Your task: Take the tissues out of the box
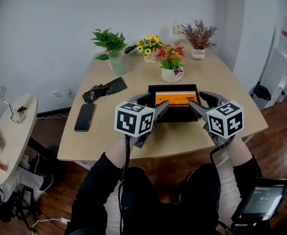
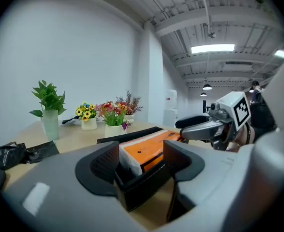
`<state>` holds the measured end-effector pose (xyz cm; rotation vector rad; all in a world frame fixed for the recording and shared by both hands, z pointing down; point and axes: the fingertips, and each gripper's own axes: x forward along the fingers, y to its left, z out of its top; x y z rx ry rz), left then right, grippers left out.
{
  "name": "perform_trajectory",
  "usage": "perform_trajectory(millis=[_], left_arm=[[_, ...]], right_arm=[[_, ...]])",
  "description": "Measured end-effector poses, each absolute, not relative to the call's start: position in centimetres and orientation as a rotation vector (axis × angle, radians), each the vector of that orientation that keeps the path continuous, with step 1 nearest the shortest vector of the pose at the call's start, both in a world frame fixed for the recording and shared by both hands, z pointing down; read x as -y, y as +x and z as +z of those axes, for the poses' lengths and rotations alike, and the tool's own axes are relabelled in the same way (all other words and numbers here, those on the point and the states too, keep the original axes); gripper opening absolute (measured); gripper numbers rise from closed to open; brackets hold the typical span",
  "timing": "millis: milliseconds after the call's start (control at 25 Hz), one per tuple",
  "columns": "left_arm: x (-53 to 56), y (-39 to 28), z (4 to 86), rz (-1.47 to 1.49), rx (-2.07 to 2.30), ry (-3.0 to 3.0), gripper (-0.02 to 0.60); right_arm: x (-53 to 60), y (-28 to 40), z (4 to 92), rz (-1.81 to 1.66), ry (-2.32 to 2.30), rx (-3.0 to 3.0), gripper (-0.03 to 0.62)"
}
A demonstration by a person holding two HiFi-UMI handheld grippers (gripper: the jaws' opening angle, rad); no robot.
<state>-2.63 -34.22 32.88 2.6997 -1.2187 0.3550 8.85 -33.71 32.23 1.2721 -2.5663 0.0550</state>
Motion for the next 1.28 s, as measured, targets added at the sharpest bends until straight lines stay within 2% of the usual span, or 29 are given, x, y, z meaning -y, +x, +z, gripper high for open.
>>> perform_trajectory(millis=[160,360,400,440,520,800,1120,1240,1280], left_arm=[[35.2,-2.7,33.7,0.456,1.213,2.657,0.281],[35.6,-2.0,33.5,0.658,1.206,2.686,0.271],[35.6,-1.7,33.5,0.716,1.195,2.707,0.253],[35.5,-1.4,33.5,0.774,1.187,2.729,0.198],[35.6,-1.0,33.7,0.877,1.193,2.760,0.131],[35.5,-1.0,34.0,1.054,1.218,2.796,0.033],[35.2,-0.4,33.6,1.236,1.466,2.940,0.000],[35.4,-0.8,33.2,1.145,1.468,2.963,0.004],[35.4,-0.9,33.0,1.111,1.471,2.972,0.027]], right_arm=[[34.7,8.6,33.3,0.210,1.218,2.544,0.216],[35.2,8.0,33.5,0.219,1.148,2.471,0.186],[35.4,7.8,33.6,0.210,1.133,2.457,0.183],[35.6,7.7,33.7,0.203,1.120,2.448,0.178],[36.1,7.4,33.8,0.191,1.099,2.450,0.166],[36.0,6.9,33.6,0.077,1.095,2.462,0.122],[34.1,5.7,30.4,-0.379,1.183,2.421,0.064],[34.5,5.5,30.0,-0.347,1.159,2.446,0.060],[34.6,5.6,30.0,-0.317,1.158,2.464,0.057]])
